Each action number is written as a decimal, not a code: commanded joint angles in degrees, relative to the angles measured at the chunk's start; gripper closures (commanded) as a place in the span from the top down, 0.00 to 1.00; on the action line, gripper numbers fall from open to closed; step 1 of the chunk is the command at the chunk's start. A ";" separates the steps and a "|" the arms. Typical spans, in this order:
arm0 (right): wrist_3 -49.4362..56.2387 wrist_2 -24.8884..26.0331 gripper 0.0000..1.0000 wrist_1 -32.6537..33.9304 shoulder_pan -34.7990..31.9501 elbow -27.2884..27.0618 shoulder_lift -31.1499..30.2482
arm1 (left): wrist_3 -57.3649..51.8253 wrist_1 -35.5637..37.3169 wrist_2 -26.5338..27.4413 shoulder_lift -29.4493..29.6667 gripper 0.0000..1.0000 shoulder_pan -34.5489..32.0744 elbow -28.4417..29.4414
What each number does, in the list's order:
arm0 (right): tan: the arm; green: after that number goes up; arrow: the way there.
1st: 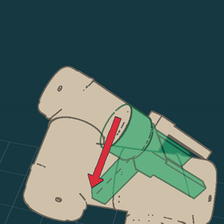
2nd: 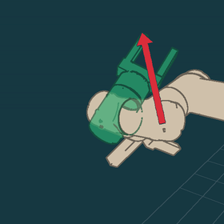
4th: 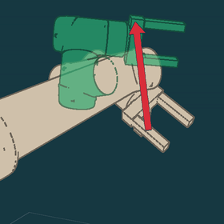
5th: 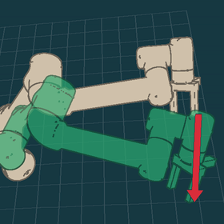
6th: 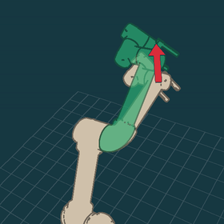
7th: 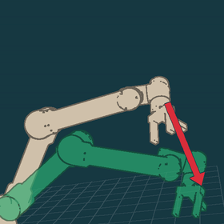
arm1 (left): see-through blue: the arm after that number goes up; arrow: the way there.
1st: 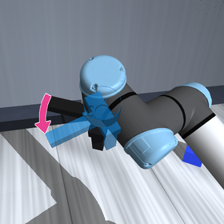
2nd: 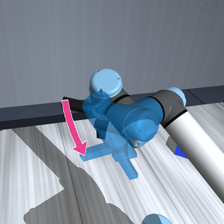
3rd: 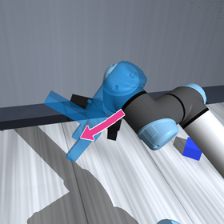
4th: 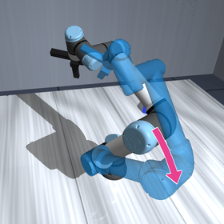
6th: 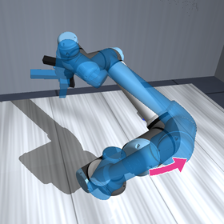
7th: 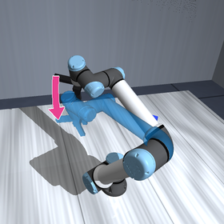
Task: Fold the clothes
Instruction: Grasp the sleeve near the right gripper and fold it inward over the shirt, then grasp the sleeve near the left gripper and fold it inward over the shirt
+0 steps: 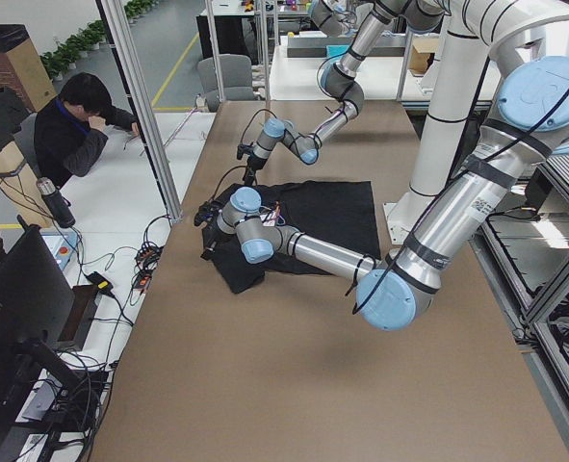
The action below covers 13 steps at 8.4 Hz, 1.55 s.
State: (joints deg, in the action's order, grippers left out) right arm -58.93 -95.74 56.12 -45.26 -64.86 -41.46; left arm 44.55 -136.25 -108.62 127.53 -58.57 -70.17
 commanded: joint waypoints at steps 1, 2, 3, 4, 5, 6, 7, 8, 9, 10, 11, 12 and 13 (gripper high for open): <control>0.13 -3.65 0.94 -0.04 -2.98 -0.18 -1.51 | 3.61 -4.37 2.34 -1.93 0.94 5.21 0.48; 0.04 -4.88 0.94 -0.04 -3.69 -0.96 -1.86 | 3.01 -4.55 3.57 -3.85 0.94 6.17 0.22; -0.05 -5.16 0.94 -0.04 -3.70 -1.93 -2.56 | 3.00 -4.98 3.67 -4.91 0.94 6.01 -1.01; -0.14 -5.16 0.94 -0.04 -3.70 -2.98 -3.35 | 1.52 -4.55 3.50 -7.36 0.94 6.18 -1.97; -0.14 -5.07 0.94 -0.04 -3.70 -4.65 -4.75 | -2.32 -4.64 3.59 -8.86 0.94 6.18 -1.81; -0.14 -5.07 0.94 -0.04 -3.70 -6.05 -5.90 | -4.80 -5.07 3.50 -10.53 0.94 6.18 -1.63; -0.14 -4.98 0.94 -0.13 -3.61 -6.42 -6.35 | -4.82 -5.60 3.50 -10.29 0.94 6.27 -1.02; -0.22 -4.98 0.94 -0.13 -3.61 -6.68 -6.52 | -4.82 -5.86 3.59 -10.37 0.94 6.27 -0.84; -0.22 -4.98 0.94 -0.13 -3.52 -7.64 -7.05 | -4.82 -7.00 3.59 -10.11 0.94 6.53 0.29; -0.14 -4.90 0.94 -0.13 -3.35 -8.17 -7.75 | -4.82 -10.05 4.46 -9.24 0.94 6.97 3.78; -0.14 -4.90 0.94 -0.48 -3.17 -8.26 -7.93 | -4.82 -12.52 5.60 -7.66 0.94 7.06 7.30; -0.22 -4.90 0.94 -0.48 -3.08 -8.27 -7.93 | -4.82 -12.81 5.61 -7.12 0.94 7.15 8.11; -0.22 -4.90 0.94 -0.39 -2.99 -8.44 -7.93 | -4.74 -12.81 5.61 -7.12 0.94 7.41 7.95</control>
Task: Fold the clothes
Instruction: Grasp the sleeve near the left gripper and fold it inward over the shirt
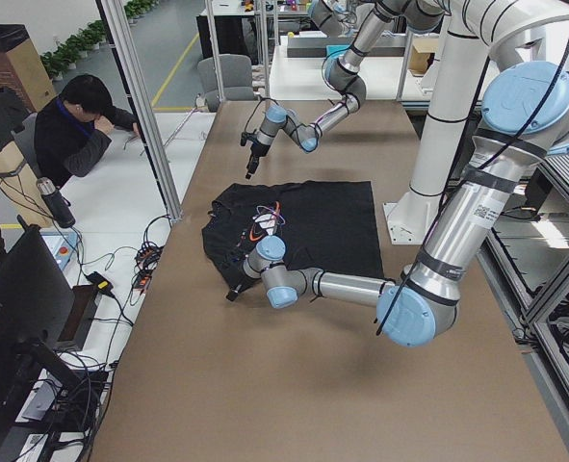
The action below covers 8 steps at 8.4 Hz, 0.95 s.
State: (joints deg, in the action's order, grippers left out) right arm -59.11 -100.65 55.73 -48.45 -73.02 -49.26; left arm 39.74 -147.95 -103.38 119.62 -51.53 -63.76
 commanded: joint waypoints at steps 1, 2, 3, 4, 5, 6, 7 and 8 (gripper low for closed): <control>-0.04 0.10 0.94 0.00 0.20 -0.29 -0.14 | 0.42 -1.12 0.37 0.79 0.79 0.90 1.36; -0.04 0.19 0.94 0.00 0.20 -0.29 -0.23 | 0.34 -1.20 0.37 0.96 0.53 0.99 1.19; -0.04 0.19 0.94 0.00 0.20 -0.29 -0.14 | 0.34 -1.20 0.37 0.79 0.31 1.25 1.18; 0.04 0.19 0.94 0.00 0.20 -0.29 -0.14 | 0.34 -1.29 -0.24 0.79 0.03 1.17 1.01; 0.04 0.19 0.94 0.00 0.20 -0.29 -0.31 | 0.43 -0.68 -0.42 1.14 0.00 1.17 0.83; 0.04 0.19 0.94 0.00 0.20 -0.29 -0.31 | 1.21 0.19 -2.59 2.18 0.00 0.99 0.75; 0.04 0.27 0.94 0.00 0.20 -0.29 -0.40 | 2.61 4.90 -4.62 4.37 0.00 0.12 -0.13; 0.04 0.27 0.94 0.00 0.20 -0.29 -0.40 | 3.76 10.34 -4.90 4.74 0.00 0.11 -4.40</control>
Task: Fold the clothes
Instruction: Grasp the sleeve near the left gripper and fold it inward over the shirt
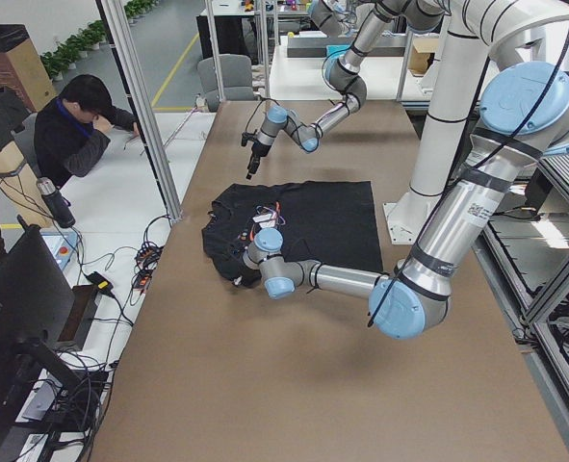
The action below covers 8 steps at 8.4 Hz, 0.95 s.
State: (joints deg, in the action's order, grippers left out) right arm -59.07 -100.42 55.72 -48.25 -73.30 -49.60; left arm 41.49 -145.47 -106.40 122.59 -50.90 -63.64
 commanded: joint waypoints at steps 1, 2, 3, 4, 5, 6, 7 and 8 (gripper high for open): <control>0.00 0.05 0.94 0.00 0.00 -0.09 -0.06 | 2.54 14.71 -1.97 1.86 0.00 -0.52 -10.31; 0.00 0.05 0.94 0.00 0.00 0.00 -0.06 | 5.07 22.00 -1.88 2.21 0.00 -0.34 -16.54; 0.00 0.05 0.94 0.00 0.00 0.00 -0.06 | 8.31 27.73 -1.79 4.82 0.00 -0.08 -19.56; 0.09 0.05 0.94 0.00 0.00 0.00 -0.06 | 12.00 31.09 -1.01 8.50 0.00 1.32 -19.51; 0.18 0.05 0.94 0.00 0.00 0.00 -0.24 | 15.17 31.82 1.09 11.58 0.00 4.03 -18.20; 0.27 0.13 0.94 0.00 0.00 0.00 -0.50 | 17.90 31.83 4.41 16.05 0.00 6.14 -14.01; 0.27 0.13 0.94 0.00 0.00 0.09 -0.50 | 20.45 31.39 8.02 21.23 0.00 8.60 -7.44; 0.35 0.22 0.94 0.00 0.00 0.09 -0.68 | 22.30 28.61 14.93 25.11 0.27 10.80 0.19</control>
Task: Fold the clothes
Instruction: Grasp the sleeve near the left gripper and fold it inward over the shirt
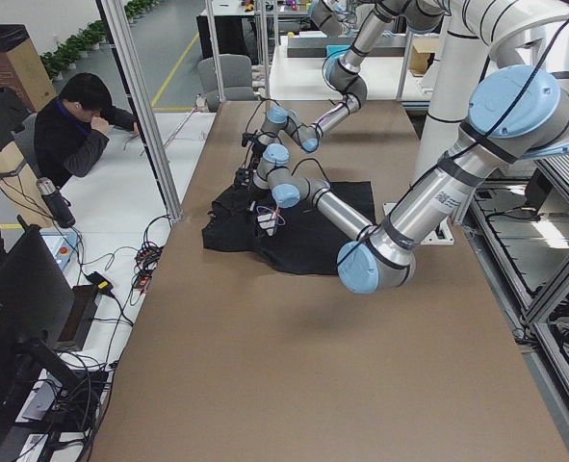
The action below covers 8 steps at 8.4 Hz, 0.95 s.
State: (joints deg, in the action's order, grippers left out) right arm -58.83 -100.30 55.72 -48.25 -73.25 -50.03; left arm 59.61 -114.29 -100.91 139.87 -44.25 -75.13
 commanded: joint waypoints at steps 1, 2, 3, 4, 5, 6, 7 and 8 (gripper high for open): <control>0.12 0.28 0.94 0.00 0.00 0.21 -0.24 | 3.50 -10.00 14.99 8.14 0.94 5.22 17.42; 0.12 0.28 0.94 0.00 0.00 0.22 -0.24 | 2.88 -15.56 15.48 7.88 0.95 5.23 20.69; 0.12 0.28 0.94 0.00 0.00 0.30 -0.24 | 2.18 -15.88 15.48 7.88 0.95 4.54 20.81; 0.12 0.28 0.94 0.09 0.00 0.30 -0.24 | 2.09 -15.88 15.05 7.88 0.95 3.66 20.73; 0.29 0.28 0.94 0.09 0.00 0.39 -0.24 | 1.74 -15.88 14.61 8.14 0.95 2.78 19.94; 0.29 -0.15 0.94 0.09 -0.17 0.04 -0.24 | 1.91 -15.62 10.60 7.88 0.95 1.73 17.50; 0.12 -1.81 0.94 0.52 -0.44 -1.35 -0.24 | 2.69 -14.75 3.86 5.96 0.95 -0.11 13.39; -0.23 -5.57 0.94 0.96 -0.70 -3.02 -1.11 | 2.79 -14.13 -1.08 2.90 0.95 -1.96 9.78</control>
State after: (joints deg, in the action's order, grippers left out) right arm -58.64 -101.26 56.02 -48.52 -73.84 -50.31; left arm 61.89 -129.49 -92.65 146.76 -43.08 -59.06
